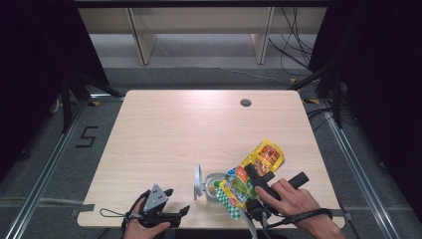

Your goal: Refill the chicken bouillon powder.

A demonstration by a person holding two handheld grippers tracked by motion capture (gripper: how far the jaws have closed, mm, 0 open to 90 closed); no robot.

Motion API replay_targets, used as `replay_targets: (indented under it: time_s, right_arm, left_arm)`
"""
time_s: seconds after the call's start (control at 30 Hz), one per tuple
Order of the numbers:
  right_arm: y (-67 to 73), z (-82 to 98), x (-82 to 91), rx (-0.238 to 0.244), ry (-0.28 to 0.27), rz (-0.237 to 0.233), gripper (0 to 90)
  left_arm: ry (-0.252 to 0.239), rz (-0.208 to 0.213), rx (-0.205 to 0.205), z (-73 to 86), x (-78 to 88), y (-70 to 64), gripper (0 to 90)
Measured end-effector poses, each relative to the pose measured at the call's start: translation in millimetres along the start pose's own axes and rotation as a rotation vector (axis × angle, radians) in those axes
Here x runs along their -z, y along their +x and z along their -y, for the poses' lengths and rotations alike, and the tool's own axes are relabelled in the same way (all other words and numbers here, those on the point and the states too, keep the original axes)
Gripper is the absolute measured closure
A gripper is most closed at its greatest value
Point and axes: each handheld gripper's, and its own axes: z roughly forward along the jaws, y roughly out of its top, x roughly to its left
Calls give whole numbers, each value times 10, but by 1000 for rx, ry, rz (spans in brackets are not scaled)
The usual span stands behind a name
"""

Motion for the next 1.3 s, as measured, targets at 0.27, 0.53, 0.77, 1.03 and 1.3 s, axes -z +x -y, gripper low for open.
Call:
replay_targets:
  time_s: [0.27,0.53,0.77,1.03,1.3]
  right_arm:
    - [26,-28,-13,-24,7,-1,531]
    - [-23,4,-4,11,4,7,531]
    - [8,-13,-15,-6,17,7,531]
    - [-32,-25,-19,26,1,15,531]
    - [-20,1,-13,11,13,6,531]
  left_arm:
    - [11,-3,-14,-2,11,11,203]
    - [12,-2,-14,-2,14,14,203]
    - [-5,-1,-1,-1,4,0,203]
    - [-3,-1,-1,0,4,0,203]
    - [6,-1,-15,-5,13,8,203]
